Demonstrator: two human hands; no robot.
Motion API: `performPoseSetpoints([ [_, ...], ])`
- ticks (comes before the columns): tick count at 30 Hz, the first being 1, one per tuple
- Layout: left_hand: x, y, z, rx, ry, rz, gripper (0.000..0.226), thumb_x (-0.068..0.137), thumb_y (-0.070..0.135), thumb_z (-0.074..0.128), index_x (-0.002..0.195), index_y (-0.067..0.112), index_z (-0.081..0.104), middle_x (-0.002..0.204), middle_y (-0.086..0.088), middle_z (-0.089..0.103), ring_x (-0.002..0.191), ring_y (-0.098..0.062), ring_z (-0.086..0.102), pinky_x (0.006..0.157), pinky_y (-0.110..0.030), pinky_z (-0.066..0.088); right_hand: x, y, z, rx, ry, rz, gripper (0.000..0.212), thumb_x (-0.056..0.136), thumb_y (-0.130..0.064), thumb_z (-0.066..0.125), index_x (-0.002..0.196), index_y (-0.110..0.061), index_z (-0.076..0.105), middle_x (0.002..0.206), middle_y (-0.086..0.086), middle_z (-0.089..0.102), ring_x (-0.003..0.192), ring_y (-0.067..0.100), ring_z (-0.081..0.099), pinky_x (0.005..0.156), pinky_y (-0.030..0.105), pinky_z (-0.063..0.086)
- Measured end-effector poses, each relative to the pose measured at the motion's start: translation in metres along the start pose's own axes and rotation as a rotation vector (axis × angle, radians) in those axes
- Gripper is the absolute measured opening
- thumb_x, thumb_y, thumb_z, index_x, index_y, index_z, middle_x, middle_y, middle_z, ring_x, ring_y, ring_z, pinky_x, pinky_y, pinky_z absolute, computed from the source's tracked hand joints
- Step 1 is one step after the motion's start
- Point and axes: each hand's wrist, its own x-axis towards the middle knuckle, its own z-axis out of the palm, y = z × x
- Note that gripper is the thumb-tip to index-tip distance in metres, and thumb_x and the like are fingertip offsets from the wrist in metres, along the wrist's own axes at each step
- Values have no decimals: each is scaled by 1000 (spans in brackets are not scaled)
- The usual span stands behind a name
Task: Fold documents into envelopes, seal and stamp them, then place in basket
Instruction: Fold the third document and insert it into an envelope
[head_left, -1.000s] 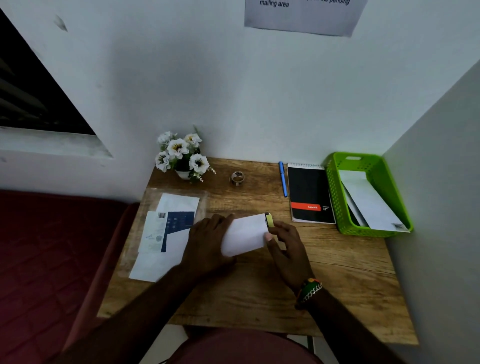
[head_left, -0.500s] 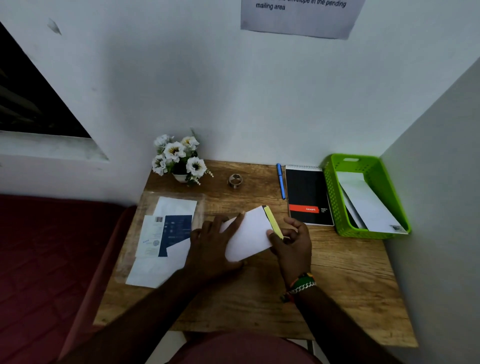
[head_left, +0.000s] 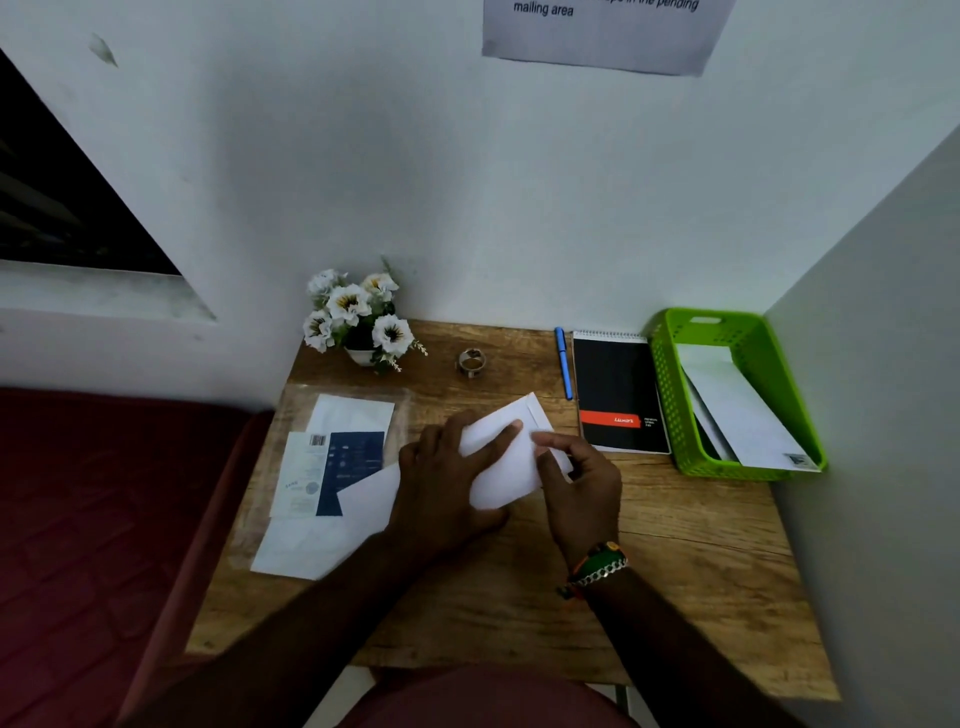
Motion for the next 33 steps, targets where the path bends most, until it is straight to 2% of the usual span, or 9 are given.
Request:
performPoseSetpoints([
  [4, 0, 12, -16, -156, 63, 30, 103, 71, 78, 61, 153, 53, 5, 160, 6, 6, 145, -22, 13, 115, -45, 20, -1, -19, -7, 151, 68, 3, 27, 83, -3, 76, 102, -20, 67, 90, -15, 72, 90, -3, 67, 73, 19, 57],
  [8, -5, 40, -51, -556, 460, 82, 68, 77, 54, 71, 140, 33, 55, 149, 10, 38, 138, -10, 35, 108, -18, 30, -2, -55, -14, 336, 146, -87, 27, 78, -1, 81, 98, -12, 66, 86, 0, 75, 83, 15, 73, 67, 27, 59],
  [11, -6, 69, -74, -996, 588, -50, 42, 85, 40, 71, 123, 23, 70, 130, 7, 59, 124, -13, 56, 98, -30, 51, -7, -77, -14, 323, 123, -239, 18, 80, -3, 80, 86, -16, 70, 83, -2, 72, 82, 15, 71, 66, 26, 57],
  [15, -1, 90, -91, -1418, 579, -352, 28, 84, 19, 78, 112, 20, 73, 102, 4, 77, 100, -10, 72, 86, -35, 60, -10, -82, -4, 239, 24, -299, 20, 80, -7, 81, 97, -14, 72, 96, -6, 72, 94, 14, 69, 78, 39, 59],
  [21, 9, 57, -86, -1393, 712, -627, 15, 85, 20, 77, 100, 24, 76, 97, 7, 77, 94, -11, 73, 82, -46, 61, 1, -66, -9, -21, -260, -490, 40, 76, -23, 85, 114, -21, 72, 136, -9, 61, 138, 12, 44, 113, 32, 37],
  [24, 11, 28, -83, -1574, 628, -741, 16, 85, 23, 77, 100, 26, 74, 104, 3, 75, 101, -18, 71, 76, -46, 62, 13, -30, -15, 34, -68, -258, 37, 83, -39, 75, 117, -27, 69, 138, -9, 58, 135, 10, 46, 106, 27, 39],
  [27, 12, -9, -75, -1830, 448, -832, 34, 79, 20, 78, 112, 14, 70, 114, -5, 73, 107, -24, 68, 71, -42, 61, 32, 18, -18, 92, 138, 181, 26, 87, -31, 73, 111, -31, 67, 122, -4, 66, 119, 17, 59, 90, 25, 45],
  [30, 9, -42, -61, -2019, 259, -855, 34, 82, 16, 74, 114, 9, 67, 118, -14, 72, 106, -27, 70, 71, -41, 62, 43, 65, -20, 293, -42, 615, 22, 89, -18, 72, 111, -15, 70, 117, 6, 69, 102, 21, 65, 86, 35, 52],
  [33, 6, -66, -40, -1980, 200, -901, 26, 90, 13, 68, 116, 8, 68, 118, -14, 71, 108, -27, 69, 71, -39, 63, 41, 79, -17, 442, -96, 716, 13, 85, -7, 73, 96, -14, 75, 111, 11, 73, 101, 28, 68, 91, 43, 55],
])
